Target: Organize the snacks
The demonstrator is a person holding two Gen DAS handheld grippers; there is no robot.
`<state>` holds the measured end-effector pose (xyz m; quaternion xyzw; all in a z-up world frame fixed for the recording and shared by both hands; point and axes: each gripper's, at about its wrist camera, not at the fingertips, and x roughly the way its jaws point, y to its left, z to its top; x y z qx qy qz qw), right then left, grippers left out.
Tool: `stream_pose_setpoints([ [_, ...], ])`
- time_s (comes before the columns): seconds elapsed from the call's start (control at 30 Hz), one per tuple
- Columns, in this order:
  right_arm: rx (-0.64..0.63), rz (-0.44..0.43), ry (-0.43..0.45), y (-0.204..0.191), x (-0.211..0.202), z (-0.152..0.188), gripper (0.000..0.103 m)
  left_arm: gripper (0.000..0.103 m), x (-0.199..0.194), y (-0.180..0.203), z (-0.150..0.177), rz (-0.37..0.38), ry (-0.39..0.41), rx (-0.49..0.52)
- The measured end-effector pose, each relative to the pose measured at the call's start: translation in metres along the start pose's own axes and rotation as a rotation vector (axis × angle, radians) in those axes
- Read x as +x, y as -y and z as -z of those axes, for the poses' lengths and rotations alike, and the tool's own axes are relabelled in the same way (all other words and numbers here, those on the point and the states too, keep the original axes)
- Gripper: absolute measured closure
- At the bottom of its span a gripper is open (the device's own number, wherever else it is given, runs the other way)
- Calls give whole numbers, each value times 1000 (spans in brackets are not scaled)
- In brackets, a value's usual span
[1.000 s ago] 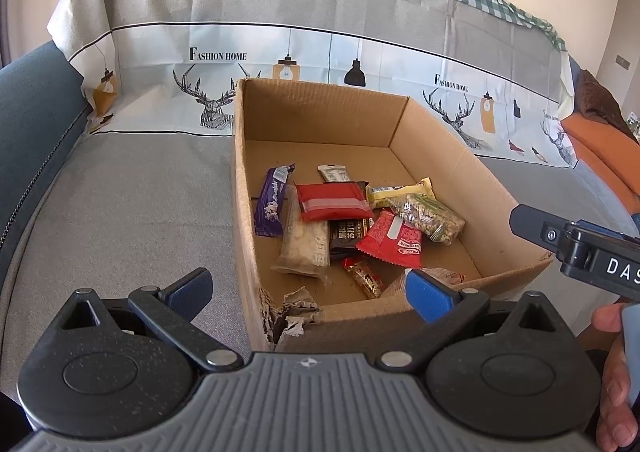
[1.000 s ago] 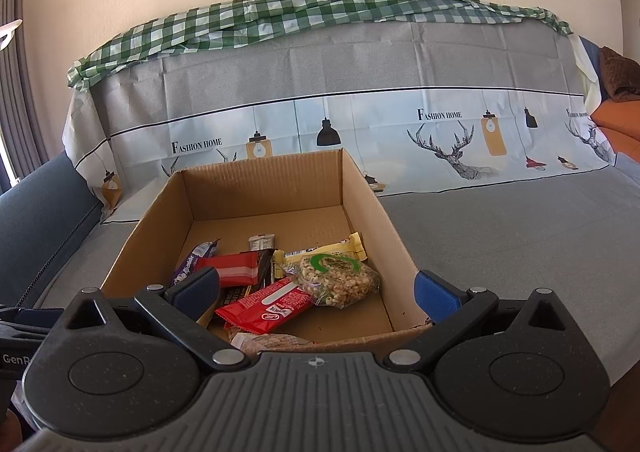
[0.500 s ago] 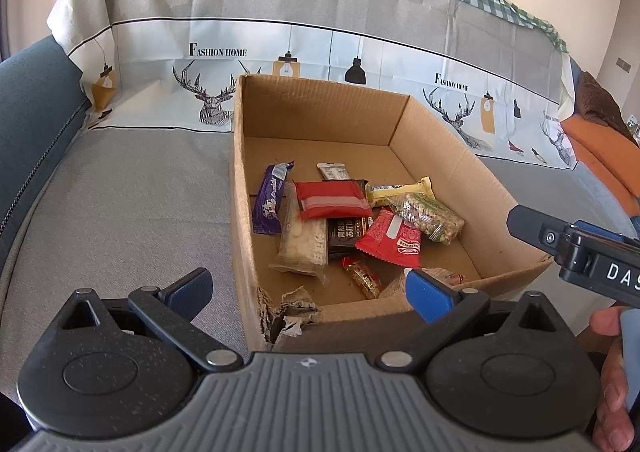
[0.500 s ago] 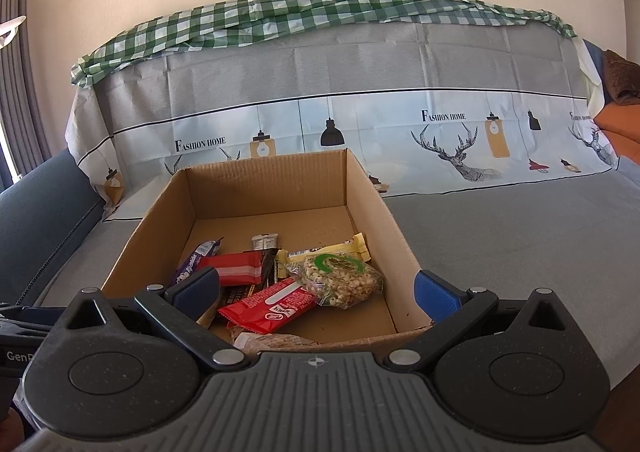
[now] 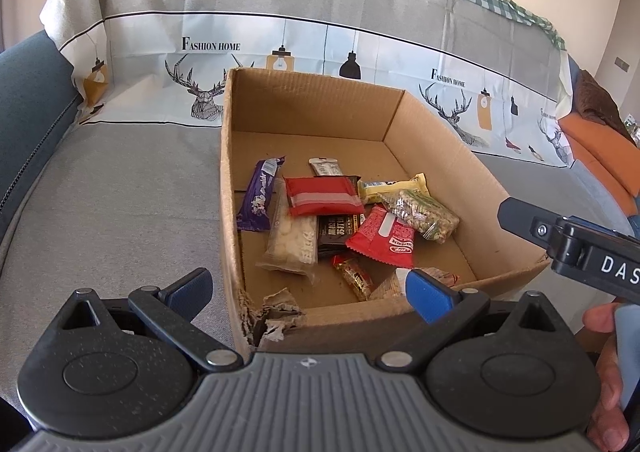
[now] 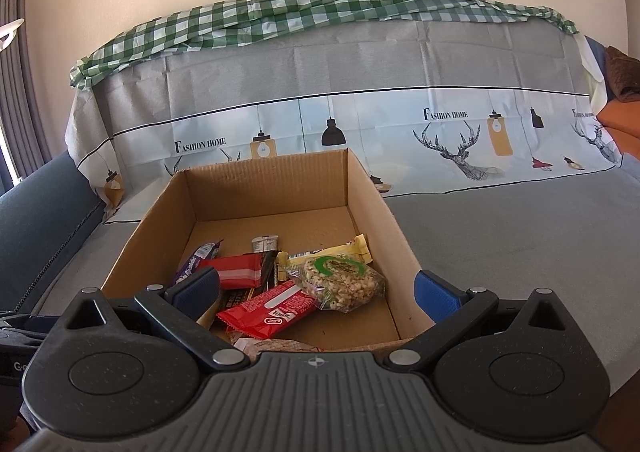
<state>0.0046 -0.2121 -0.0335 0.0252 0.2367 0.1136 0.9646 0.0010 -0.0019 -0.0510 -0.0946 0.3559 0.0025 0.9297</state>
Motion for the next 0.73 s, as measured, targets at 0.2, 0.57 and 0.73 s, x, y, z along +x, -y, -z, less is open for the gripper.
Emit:
stream_pose_setpoints([
  [0.2, 2, 3, -3, 2, 5, -1, 1, 0, 4, 4, -2, 9, 4, 13],
  [0.57, 12, -8, 18, 10, 18, -7, 1, 0, 7, 3, -6, 22, 11, 1],
  [0.73, 59, -32, 83, 21, 16, -12, 1, 0, 6, 4, -8, 29, 31, 20],
])
